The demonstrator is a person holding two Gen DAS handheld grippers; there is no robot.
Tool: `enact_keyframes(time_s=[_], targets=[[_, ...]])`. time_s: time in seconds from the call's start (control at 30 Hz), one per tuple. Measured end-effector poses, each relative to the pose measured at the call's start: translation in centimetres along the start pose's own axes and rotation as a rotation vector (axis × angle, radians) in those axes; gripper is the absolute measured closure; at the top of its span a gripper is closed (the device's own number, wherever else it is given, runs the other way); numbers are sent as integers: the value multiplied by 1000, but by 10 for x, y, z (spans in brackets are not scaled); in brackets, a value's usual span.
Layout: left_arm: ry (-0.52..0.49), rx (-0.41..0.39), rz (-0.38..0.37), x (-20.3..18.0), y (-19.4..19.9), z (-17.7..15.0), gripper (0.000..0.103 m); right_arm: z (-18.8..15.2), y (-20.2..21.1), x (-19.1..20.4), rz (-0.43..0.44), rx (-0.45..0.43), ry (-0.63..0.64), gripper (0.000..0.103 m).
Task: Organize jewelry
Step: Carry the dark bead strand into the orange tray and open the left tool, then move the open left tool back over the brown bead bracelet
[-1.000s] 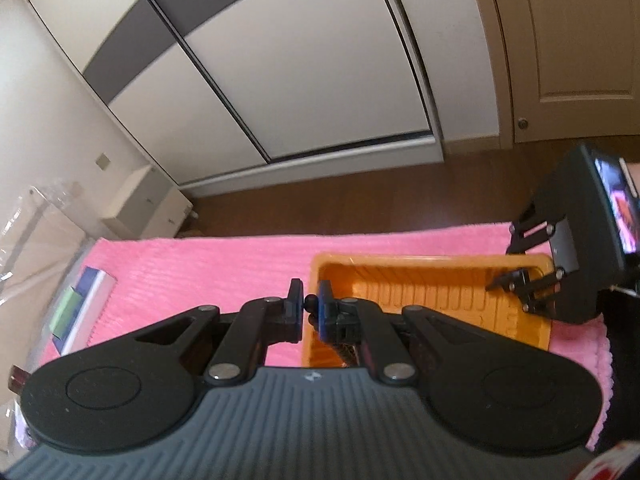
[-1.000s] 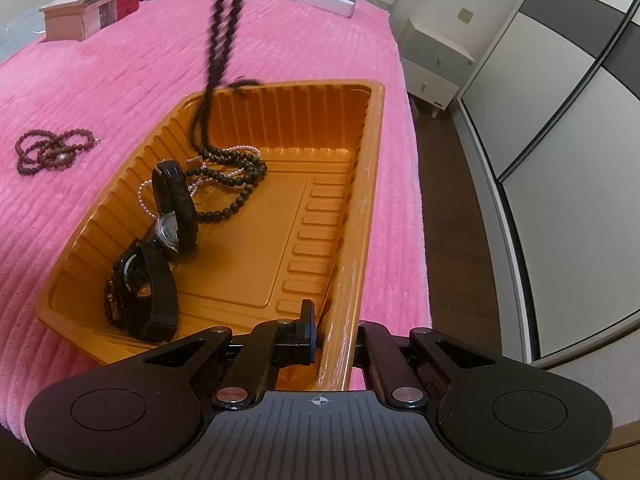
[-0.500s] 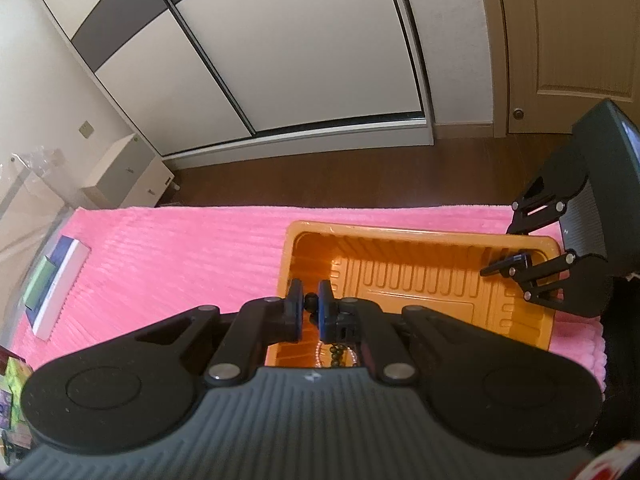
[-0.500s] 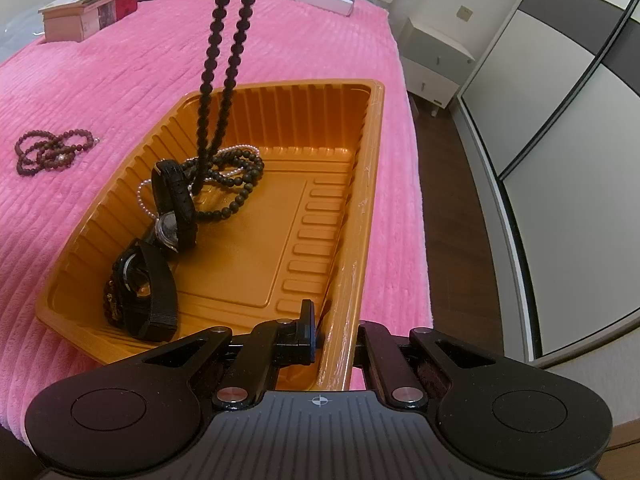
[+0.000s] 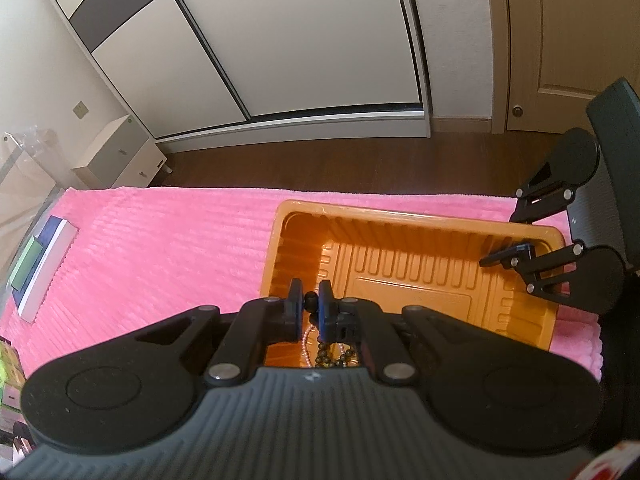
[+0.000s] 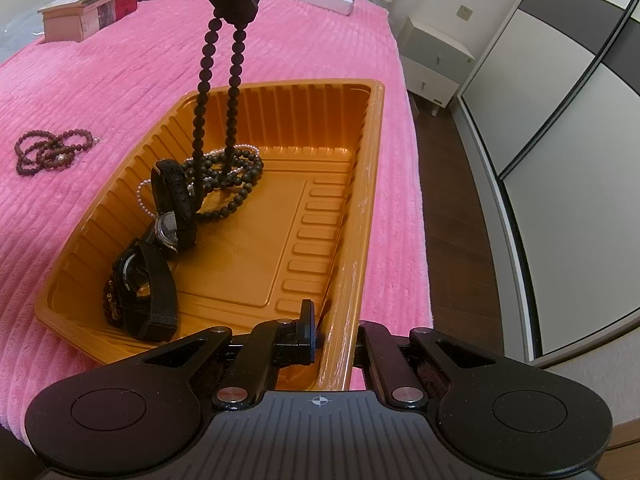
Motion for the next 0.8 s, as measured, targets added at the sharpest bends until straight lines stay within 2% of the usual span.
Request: enact_keyframes(time_s=[0.2, 0.27, 0.57, 0.8], targets=[[14, 8, -8, -1, -1, 0, 96, 0, 0, 0, 0, -1, -1, 99], [17, 11, -5, -1, -2, -1, 93, 0, 0, 0, 0, 0, 0, 99], [59, 6, 9, 7, 1, -7, 92, -1, -1, -1, 0, 0, -4, 99], [192, -9, 43, 29, 15, -39, 87, -1, -1, -1, -1, -3, -4, 99]])
Point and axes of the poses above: each gripper's, at about its wrist camera, not at the fingertips, and y roughly against the way its jaws point, x to its left, z to its top, the point moved 8 cm from there along -y, roughly the way its jaws point, and after that the axes turned 8 degrees about z, right-handed, at the moved point
